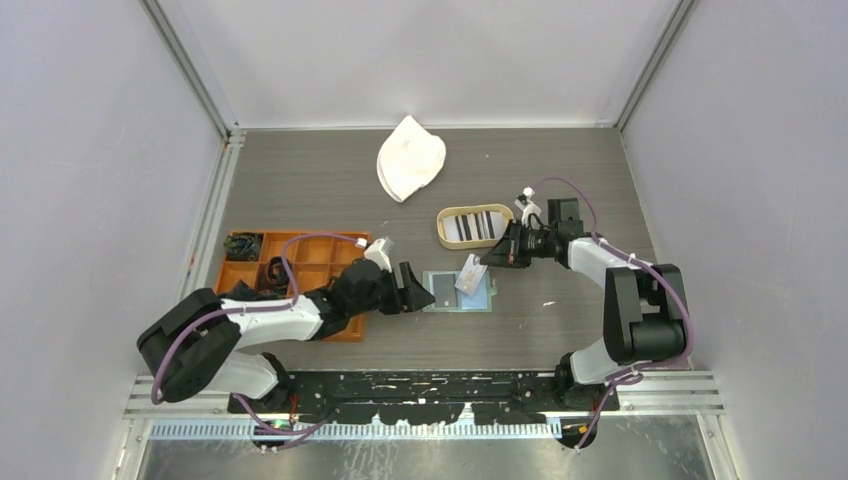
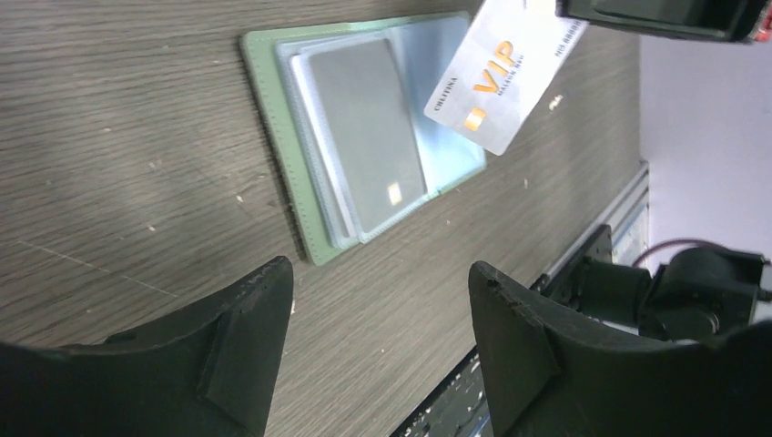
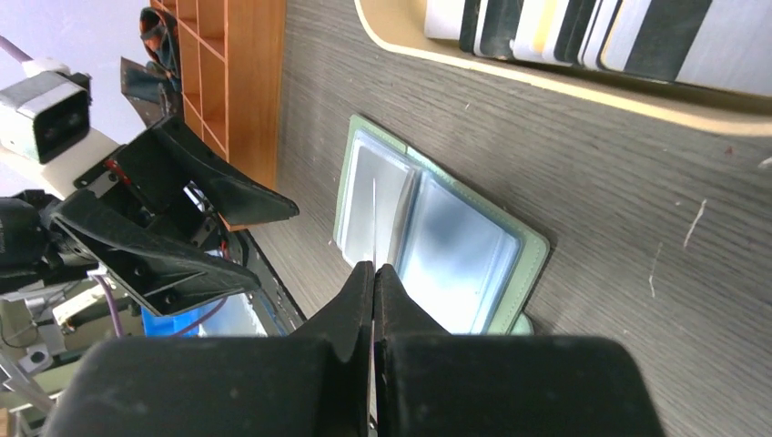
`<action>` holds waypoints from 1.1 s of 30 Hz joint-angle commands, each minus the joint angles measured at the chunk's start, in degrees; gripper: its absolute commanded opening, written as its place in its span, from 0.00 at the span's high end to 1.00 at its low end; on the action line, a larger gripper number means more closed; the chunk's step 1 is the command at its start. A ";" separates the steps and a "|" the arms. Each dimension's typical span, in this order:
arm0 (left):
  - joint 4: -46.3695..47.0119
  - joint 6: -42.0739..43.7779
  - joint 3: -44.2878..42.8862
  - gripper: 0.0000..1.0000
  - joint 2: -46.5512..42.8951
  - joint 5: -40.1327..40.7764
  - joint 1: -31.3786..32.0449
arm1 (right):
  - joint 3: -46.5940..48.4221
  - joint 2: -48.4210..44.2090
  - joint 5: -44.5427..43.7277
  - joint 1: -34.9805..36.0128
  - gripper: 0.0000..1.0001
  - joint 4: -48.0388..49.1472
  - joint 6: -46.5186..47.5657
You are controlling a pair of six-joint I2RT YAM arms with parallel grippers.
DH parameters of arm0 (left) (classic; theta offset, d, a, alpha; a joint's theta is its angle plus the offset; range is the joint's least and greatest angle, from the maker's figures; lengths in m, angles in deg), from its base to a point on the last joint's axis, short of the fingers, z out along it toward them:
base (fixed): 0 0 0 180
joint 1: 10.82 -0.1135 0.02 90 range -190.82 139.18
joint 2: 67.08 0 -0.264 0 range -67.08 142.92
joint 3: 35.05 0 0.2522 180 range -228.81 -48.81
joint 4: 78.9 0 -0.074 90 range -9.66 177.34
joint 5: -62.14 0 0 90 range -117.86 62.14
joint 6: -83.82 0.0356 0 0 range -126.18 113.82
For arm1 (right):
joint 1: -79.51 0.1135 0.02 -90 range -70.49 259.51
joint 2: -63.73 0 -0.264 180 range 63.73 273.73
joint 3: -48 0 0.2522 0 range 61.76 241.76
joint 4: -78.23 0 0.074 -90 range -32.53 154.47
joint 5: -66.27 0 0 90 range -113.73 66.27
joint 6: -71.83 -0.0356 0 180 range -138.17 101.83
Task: Put the credit cards into the card holder
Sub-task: Insert the credit card into the card holder.
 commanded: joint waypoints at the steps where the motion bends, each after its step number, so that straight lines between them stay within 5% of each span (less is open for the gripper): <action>1: -7.15 -4.11 -5.04 0.29 1.61 4.19 -0.06 | 0.01 1.24 -0.16 0.10 0.99 5.82 -4.19; 15: -11.46 -10.73 -7.91 0.31 4.82 6.08 -0.01 | -5.45 -5.50 -3.17 0.06 0.99 7.26 -7.92; 33: -14.05 -11.46 -13.30 0.42 15.93 2.85 0.03 | -3.06 1.75 -0.89 0.27 0.99 5.36 -6.13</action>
